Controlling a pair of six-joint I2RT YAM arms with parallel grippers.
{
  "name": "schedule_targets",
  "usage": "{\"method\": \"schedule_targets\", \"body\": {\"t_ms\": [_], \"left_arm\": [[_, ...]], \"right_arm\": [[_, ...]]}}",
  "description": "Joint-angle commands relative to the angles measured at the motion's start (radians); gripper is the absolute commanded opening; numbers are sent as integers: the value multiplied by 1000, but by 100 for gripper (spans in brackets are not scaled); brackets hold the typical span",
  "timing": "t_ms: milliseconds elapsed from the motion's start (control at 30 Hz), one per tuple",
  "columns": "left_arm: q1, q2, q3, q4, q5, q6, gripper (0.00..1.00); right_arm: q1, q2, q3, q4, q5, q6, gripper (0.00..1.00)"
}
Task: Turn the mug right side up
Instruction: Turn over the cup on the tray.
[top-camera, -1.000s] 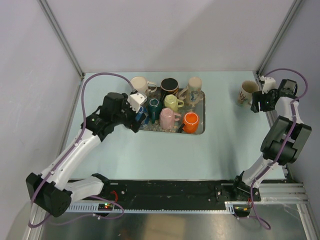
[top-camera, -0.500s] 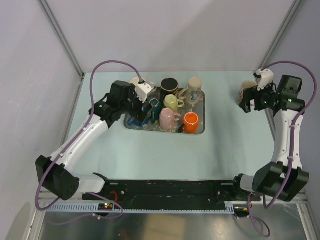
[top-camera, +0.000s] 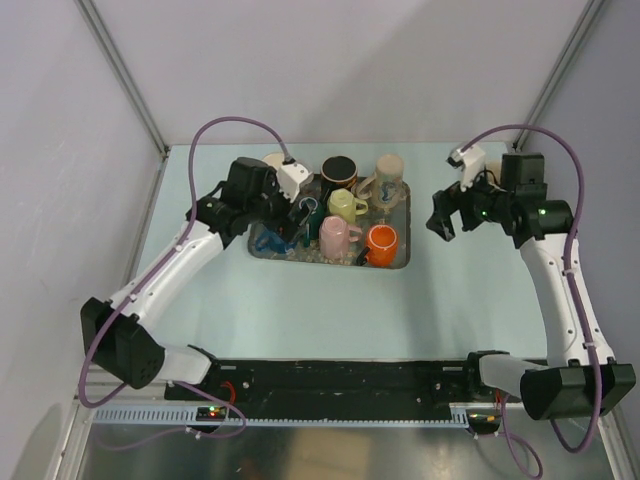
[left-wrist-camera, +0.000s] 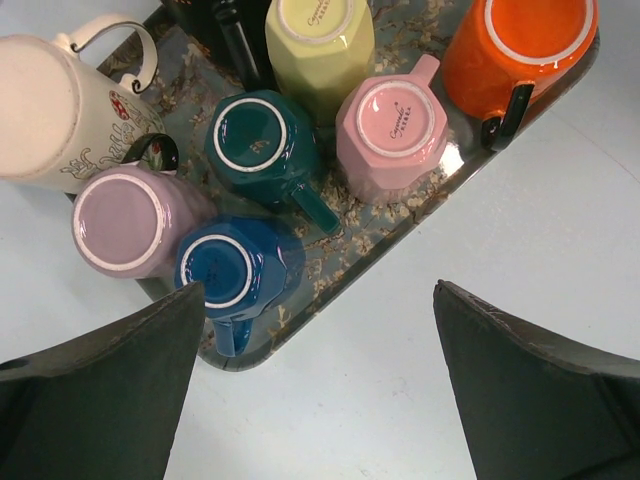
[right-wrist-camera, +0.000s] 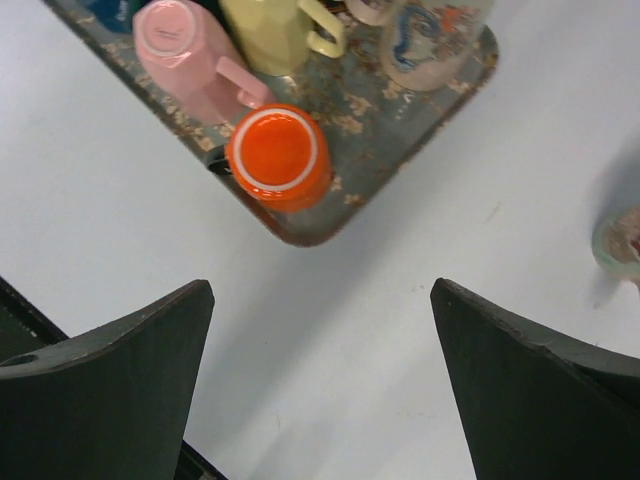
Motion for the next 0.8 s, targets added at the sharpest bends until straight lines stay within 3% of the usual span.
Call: {"method": "schedule_targets", "body": {"t_ms": [0,567,767], "left_arm": [[-5,-63,-3,44,6,-26,100],[-6,-107,-26,45,-15,-31,100],[-5,-154,-49,46,-37,-20,100]], "right_arm": [[92,3,1,40,39,31,97],[175,51,1,74,44,46,97],[265,87,16,97,80,65,98]]}}
